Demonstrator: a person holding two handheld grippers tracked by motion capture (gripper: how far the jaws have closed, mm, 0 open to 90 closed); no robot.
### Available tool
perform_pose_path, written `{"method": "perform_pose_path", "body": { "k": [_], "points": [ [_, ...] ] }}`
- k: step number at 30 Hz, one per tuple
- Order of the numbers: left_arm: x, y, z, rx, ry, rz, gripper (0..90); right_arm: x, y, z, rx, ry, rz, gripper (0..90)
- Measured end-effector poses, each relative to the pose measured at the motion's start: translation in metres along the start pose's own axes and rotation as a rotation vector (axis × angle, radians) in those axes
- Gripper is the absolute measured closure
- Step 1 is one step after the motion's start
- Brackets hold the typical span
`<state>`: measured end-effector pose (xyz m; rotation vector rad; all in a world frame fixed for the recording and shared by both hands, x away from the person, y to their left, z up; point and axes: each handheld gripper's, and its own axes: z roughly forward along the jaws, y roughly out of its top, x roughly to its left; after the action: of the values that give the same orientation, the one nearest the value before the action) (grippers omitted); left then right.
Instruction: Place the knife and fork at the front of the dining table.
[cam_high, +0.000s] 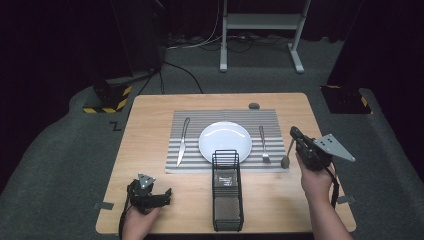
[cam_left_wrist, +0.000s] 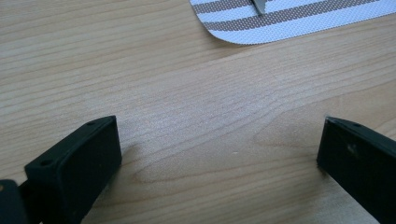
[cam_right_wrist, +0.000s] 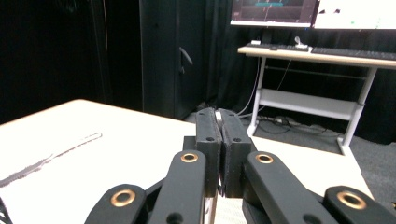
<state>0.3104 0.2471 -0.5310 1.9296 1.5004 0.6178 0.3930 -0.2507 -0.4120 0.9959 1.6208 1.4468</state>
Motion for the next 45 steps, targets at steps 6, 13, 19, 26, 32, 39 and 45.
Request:
{"method": "perform_pose_path", "body": {
  "k": [6, 13, 19, 26, 32, 39, 45],
  "points": [
    [0.0, 0.0, 0.0, 0.0, 0.0, 0.0, 0.0, 0.003, -0.009, 0.019, 0.036, 0.006, -0.006, 88.4],
    [0.0, 0.0, 0.0, 0.0, 0.0, 0.0, 0.0, 0.002, -0.017, 0.031, 0.06, 0.005, 0.007, 88.3],
    [0.0, 0.0, 0.0, -0.001, 0.001, 0.001, 0.0, -0.002, -0.019, 0.04, 0.06, 0.0, 0.026, 88.3],
    [0.0, 0.0, 0.0, -0.001, 0.002, 0.0, 0.0, -0.006, -0.02, 0.052, 0.066, -0.007, 0.056, 88.3],
    [0.0, -0.001, -0.001, -0.002, 0.002, 0.001, 0.1, -0.011, -0.022, 0.062, 0.072, -0.014, 0.079, 88.1],
    [0.0, -0.001, -0.001, -0.001, 0.002, 0.001, 0.1, -0.02, -0.025, 0.077, 0.095, -0.006, 0.1, 87.7],
    [0.0, -0.001, -0.001, 0.0, 0.001, 0.001, 0.2, -0.025, -0.028, 0.092, 0.118, -0.006, 0.111, 87.3]
  ]
}}
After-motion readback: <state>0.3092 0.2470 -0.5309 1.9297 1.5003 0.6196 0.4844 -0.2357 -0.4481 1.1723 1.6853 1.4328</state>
